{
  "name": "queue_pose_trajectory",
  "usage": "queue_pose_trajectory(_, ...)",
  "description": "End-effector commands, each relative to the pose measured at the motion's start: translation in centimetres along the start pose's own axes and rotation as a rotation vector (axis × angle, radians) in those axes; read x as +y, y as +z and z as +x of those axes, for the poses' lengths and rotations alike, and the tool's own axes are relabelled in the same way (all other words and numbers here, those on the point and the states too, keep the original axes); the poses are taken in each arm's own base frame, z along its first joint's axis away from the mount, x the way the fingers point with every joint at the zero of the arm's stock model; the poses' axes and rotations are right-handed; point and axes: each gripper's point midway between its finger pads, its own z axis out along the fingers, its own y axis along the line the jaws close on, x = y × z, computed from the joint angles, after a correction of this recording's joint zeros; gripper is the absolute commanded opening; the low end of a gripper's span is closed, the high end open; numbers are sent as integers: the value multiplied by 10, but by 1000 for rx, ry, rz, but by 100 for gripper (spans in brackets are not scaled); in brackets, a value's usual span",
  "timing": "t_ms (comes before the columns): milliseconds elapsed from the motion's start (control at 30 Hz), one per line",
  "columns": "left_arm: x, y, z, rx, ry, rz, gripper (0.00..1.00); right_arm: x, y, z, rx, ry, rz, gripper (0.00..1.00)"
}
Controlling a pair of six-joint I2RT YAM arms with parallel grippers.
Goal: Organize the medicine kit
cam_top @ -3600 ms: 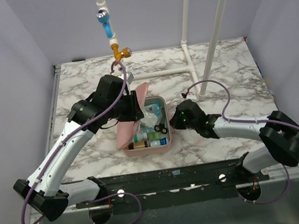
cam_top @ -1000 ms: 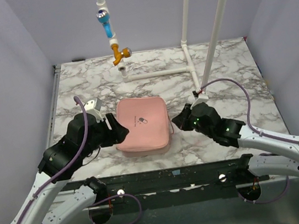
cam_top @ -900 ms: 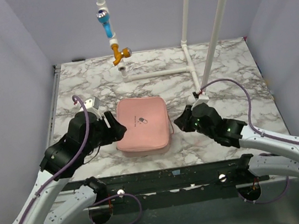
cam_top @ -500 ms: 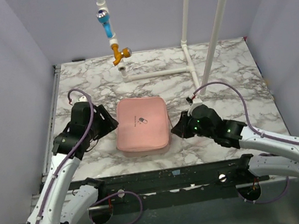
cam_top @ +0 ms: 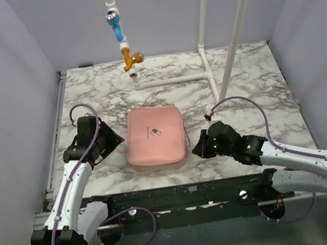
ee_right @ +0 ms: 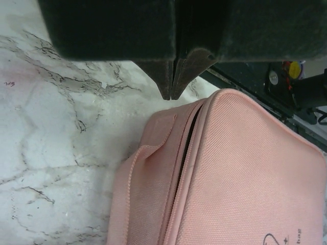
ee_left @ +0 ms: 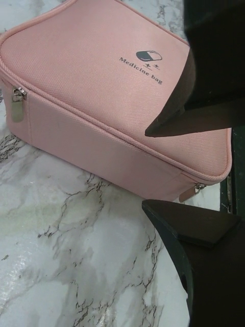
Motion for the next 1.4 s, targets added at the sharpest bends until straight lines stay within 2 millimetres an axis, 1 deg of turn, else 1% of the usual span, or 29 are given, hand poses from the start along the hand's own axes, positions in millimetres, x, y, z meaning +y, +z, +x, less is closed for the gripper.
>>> queue_pose_trajectory(0, 8, 14, -5, -16, -89, -17, 50, -18, 8, 6, -9, 24, 84, 1)
queue_pose_trajectory(67, 14, 22, -2, -6, -111, -26, 44, -19, 12, 3, -27, 36, 95, 1)
queue_pose_trajectory(133, 15, 31, 3, 20, -116, -17, 36, -19, 16, -2, -50, 46, 108, 1)
queue_pose_trajectory(200, 13, 39, 12, 74, -112, 1, 24, -17, 21, -12, -80, 53, 123, 1)
queue_pose_trajectory(233, 13, 42, 17, 104, -105, 10, 21, -16, 23, -17, -99, 57, 135, 1)
queue_pose_trajectory(300, 13, 49, 27, 155, -99, 23, 19, -15, 28, -31, -141, 53, 165, 1)
queue_pose_trajectory(333, 14, 52, 31, 171, -98, 30, 18, -13, 29, -39, -161, 43, 179, 1)
queue_pose_trajectory(400, 12, 56, 40, 209, -89, 57, 17, -11, 36, -47, -178, 27, 204, 1)
queue_pose_trajectory(433, 12, 57, 44, 226, -82, 65, 17, -9, 41, -50, -184, 22, 206, 1)
queue_pose_trajectory(467, 13, 58, 49, 244, -71, 68, 14, -6, 45, -53, -188, 16, 204, 1)
queue_pose_trajectory(567, 17, 58, 61, 275, -57, 71, 14, -2, 61, -60, -193, -1, 229, 1)
queue_pose_trajectory(700, 17, 53, 79, 292, -49, 105, 13, -2, 78, -72, -212, -12, 262, 1)
queue_pose_trajectory(867, 11, 42, 96, 304, 11, 136, 13, 2, 94, -92, -224, -33, 230, 1)
queue_pose_trajectory(933, 6, 37, 105, 311, 46, 149, 13, 11, 101, -100, -225, -54, 185, 1)
queue_pose_trajectory(1033, -1, 32, 117, 327, 80, 163, 13, 19, 111, -106, -204, -109, 136, 1)
queue_pose_trajectory(1167, -11, 27, 138, 354, 97, 204, 13, 34, 118, -118, -181, -188, 67, 1)
queue_pose_trajectory(1233, -17, 25, 148, 365, 96, 222, 13, 37, 120, -125, -173, -220, 56, 1)
queue_pose_trajectory(1267, -21, 24, 152, 370, 100, 233, 13, 35, 121, -129, -171, -228, 65, 1)
queue_pose_trajectory(1367, -39, 19, 164, 379, 115, 272, 13, 30, 119, -146, -176, -241, 94, 1)
